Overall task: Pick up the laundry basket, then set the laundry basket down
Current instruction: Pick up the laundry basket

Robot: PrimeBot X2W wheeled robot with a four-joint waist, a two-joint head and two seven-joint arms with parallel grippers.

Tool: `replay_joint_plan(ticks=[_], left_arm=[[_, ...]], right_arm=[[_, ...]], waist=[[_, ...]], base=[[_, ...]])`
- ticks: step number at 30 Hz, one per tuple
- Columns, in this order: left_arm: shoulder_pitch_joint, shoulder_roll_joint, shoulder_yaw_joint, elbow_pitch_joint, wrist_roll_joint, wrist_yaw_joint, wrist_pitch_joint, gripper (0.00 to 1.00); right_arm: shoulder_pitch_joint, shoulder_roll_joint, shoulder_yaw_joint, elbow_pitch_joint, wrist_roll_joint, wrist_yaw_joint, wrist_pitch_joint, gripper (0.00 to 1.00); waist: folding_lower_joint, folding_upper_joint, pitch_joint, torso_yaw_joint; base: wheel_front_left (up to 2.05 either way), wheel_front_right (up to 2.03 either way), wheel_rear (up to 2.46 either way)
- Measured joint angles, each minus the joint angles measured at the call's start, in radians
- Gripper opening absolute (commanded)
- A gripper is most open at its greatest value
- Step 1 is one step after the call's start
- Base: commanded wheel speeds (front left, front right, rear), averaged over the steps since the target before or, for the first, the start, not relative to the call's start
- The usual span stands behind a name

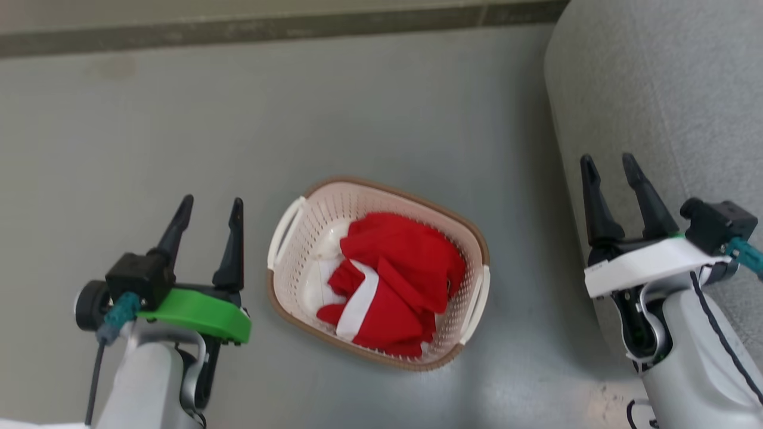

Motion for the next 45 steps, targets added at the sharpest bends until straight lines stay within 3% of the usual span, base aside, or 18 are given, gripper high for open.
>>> replay_joint_plan(ticks=[19,45], left_arm=[[-0.235,0.049,0.002,0.214,-0.032,-0.018,0.007,1.00],[-0.497,0.177,-0.192,0.482,-0.108,-0.019,0.137,1.00]], right_arm=[[-0.144,0.022,-0.002,-0.049,0.002,0.013,-0.002,1.00],[-0.247,0.051,0.008,-0.054,0.018,0.022,-0.003,1.00]], waist=[[0.0000,0.0001,0.268,-0.033],[-0.0001,0.0000,0.517,-0.126]], base=[[0.00,0.00,0.00],[0.00,0.00,0.00]])
